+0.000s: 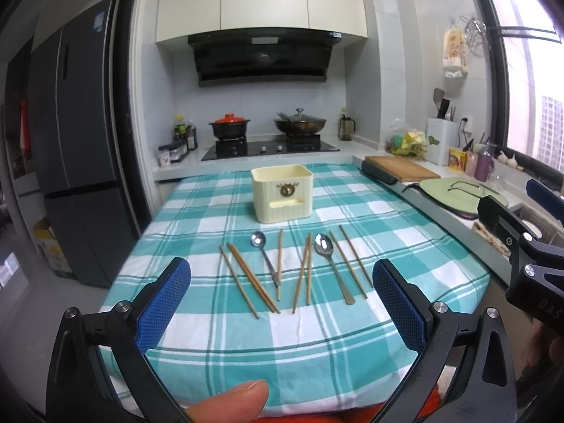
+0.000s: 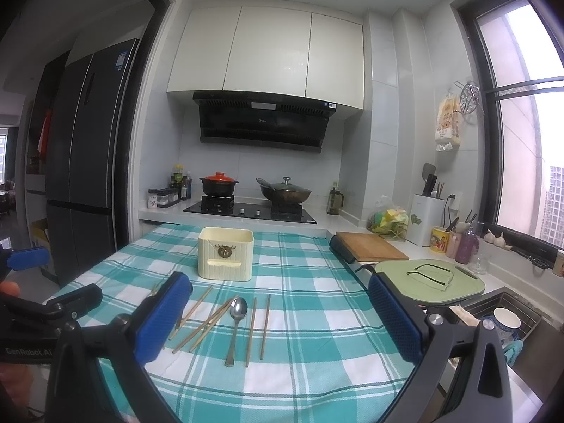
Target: Organize utensils
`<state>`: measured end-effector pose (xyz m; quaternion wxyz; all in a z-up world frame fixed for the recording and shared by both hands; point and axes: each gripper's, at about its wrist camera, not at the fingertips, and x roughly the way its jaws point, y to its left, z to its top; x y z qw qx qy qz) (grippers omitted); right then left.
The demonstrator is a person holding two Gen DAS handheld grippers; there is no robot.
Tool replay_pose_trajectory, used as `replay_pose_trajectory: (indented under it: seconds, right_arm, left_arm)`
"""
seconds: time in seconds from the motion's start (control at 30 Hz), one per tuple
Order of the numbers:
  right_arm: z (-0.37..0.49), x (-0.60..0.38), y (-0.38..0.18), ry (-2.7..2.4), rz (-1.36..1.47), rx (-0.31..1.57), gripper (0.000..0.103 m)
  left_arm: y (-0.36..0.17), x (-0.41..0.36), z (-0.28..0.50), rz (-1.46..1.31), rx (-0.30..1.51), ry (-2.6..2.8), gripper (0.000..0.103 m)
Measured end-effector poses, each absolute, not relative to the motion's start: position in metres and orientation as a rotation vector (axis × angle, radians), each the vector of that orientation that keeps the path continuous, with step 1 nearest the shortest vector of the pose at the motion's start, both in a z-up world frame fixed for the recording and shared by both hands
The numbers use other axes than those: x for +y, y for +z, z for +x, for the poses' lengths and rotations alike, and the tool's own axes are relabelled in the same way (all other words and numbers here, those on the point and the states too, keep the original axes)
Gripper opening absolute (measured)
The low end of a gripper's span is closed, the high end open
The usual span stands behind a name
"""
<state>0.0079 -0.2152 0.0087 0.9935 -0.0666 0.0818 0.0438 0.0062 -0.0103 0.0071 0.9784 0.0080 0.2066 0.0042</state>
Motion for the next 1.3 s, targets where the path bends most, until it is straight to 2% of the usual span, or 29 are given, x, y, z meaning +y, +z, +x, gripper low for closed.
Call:
replay_pose_trajectory:
  seconds: [1.3]
  right_arm:
    - [0.059,-0.225,-0.006,0.04,-0.112,0.241,0.103]
  left_arm:
    - [0.001,0.009,0.044,-0.004,0.436,0.163,0.103]
